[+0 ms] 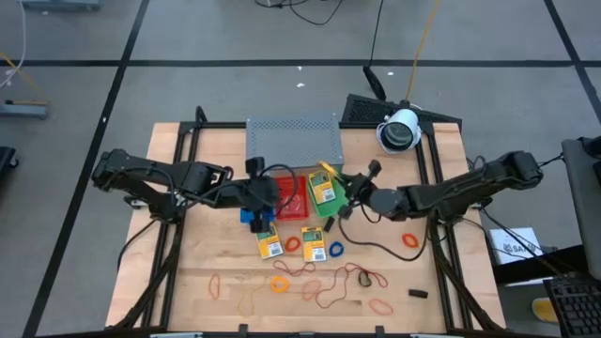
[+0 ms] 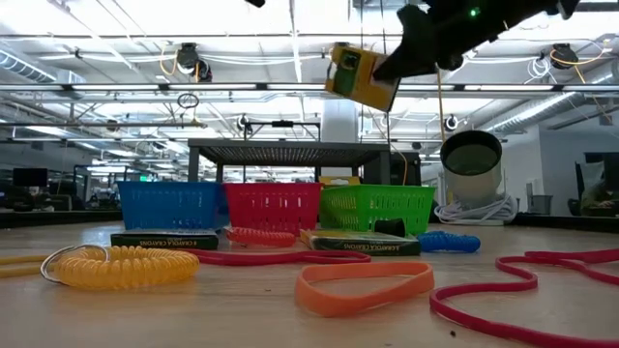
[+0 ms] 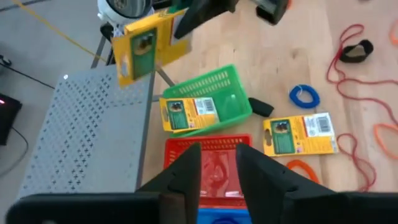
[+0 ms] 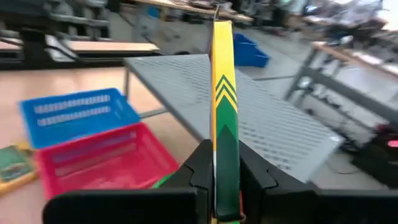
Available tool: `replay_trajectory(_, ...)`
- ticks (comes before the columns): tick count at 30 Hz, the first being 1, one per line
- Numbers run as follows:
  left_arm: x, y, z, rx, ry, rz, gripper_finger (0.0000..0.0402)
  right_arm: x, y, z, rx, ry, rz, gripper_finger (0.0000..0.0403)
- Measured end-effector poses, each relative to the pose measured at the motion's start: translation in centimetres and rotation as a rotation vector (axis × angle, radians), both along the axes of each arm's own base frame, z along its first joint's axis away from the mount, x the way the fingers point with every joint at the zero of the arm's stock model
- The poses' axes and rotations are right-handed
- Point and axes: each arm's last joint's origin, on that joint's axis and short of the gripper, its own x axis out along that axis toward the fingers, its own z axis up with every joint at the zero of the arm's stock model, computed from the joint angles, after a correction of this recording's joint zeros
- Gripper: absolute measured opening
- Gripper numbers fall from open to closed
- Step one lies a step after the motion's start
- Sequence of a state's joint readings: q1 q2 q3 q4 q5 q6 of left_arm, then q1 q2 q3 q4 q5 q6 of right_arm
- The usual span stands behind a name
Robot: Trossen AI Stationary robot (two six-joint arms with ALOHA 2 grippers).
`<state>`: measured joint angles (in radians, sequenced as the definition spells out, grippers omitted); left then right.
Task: Pick & Place Office Desk Supplies
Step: Put the crayon pack into the green bin, then adjust the blue bin
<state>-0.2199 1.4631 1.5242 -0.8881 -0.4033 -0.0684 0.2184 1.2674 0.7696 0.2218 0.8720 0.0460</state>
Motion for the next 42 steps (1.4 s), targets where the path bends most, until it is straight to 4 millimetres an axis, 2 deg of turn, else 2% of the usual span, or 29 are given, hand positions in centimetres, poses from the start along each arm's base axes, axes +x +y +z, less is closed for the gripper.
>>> replay_trajectory(4,-0.1,0.0,-0.1,-0.057,-0.008,0.055,0.0130,0.0,0.2,-1.6,-0.048,0.062,-0.065,0.0021)
replay_trajectory(10,-0.5,0.1,-0.4,-0.111,0.022,0.115,0.0132,0.0,0.6,-4.3,-0.047,0.136,-0.102,0.0021)
replay_trajectory(17,-0.5,0.1,-0.5,-0.113,0.030,0.121,0.0132,0.6,0.8,-5.7,-0.069,0.192,-0.103,0.0021)
replay_trajectory(26,-0.6,0.1,-0.5,-0.111,0.037,0.121,0.0131,0.8,0.9,-6.5,-0.098,0.241,-0.087,0.0024)
replay_trajectory(34,-0.5,0.1,-0.5,-0.111,0.037,0.120,0.0131,0.9,0.9,-6.5,-0.092,0.241,-0.077,0.0096)
replay_trajectory(42,-0.5,0.1,-0.5,-0.111,0.038,0.119,0.0131,1.1,1.0,-6.4,-0.053,0.230,-0.013,0.0121)
